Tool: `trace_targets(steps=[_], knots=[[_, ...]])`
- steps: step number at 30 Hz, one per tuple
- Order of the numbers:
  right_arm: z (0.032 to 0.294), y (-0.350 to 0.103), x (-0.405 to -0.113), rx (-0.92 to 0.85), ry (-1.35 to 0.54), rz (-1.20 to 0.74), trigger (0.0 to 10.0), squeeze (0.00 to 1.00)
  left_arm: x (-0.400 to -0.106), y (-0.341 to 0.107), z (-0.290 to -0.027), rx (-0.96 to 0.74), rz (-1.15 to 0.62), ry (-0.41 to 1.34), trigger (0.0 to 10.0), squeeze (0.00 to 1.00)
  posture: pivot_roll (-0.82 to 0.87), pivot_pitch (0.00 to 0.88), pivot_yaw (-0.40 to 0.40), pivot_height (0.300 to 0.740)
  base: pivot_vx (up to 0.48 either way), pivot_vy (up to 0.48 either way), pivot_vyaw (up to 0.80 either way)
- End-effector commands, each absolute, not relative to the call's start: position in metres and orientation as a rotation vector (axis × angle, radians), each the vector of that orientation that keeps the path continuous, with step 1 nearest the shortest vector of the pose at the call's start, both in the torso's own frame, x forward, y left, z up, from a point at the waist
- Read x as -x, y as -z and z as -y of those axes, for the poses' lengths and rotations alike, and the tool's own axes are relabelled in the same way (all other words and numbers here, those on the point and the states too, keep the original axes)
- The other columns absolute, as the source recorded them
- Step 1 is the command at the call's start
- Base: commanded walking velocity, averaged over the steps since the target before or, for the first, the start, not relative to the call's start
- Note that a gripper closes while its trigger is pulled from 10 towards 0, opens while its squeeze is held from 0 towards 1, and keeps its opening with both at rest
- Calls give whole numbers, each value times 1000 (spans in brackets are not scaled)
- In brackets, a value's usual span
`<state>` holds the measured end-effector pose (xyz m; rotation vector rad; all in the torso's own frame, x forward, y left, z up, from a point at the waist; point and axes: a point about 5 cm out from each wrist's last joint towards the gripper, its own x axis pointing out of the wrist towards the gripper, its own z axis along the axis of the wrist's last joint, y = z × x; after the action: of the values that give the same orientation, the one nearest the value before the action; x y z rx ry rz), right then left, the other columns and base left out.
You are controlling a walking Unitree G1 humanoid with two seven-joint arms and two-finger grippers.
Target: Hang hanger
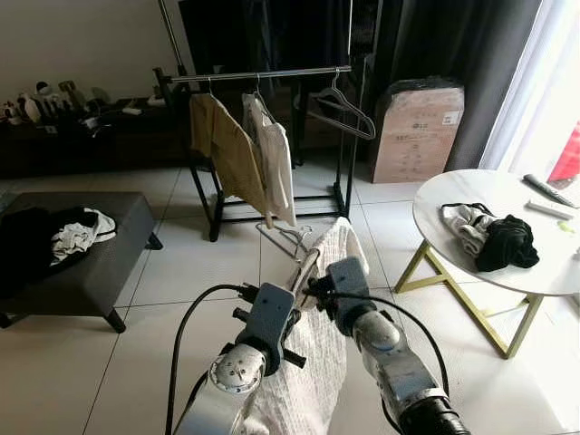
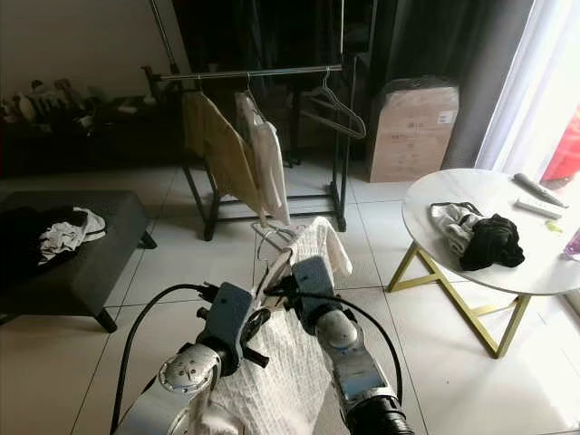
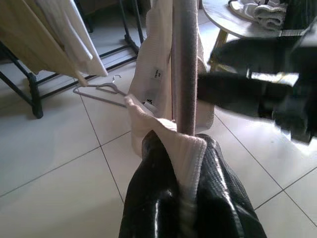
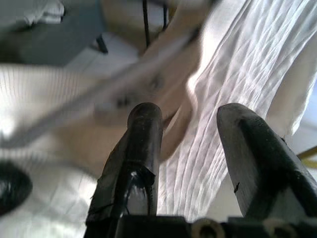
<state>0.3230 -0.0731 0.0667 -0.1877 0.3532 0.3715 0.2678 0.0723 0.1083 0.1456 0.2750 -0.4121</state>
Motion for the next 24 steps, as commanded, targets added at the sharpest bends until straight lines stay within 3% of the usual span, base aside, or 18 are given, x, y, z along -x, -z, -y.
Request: trace_targets(steps=[1,14,24], knots=[[72,-66,-323,207,-378,-366,10000,0,-271,-123,-70,-141,-202,415,10000,0,-14,43,31,740,0,0,0],[50,-87,-324,1,-492,-277,10000,0,-272,-125,-69,-145,-193,422,10000,0,-9,40,32,740,0,0,0],[55,-85,-335,92,-401,-285,10000,0,-273,-128,-68,-155,-184,427,10000,0,-2,38,29,740,0,0,0]])
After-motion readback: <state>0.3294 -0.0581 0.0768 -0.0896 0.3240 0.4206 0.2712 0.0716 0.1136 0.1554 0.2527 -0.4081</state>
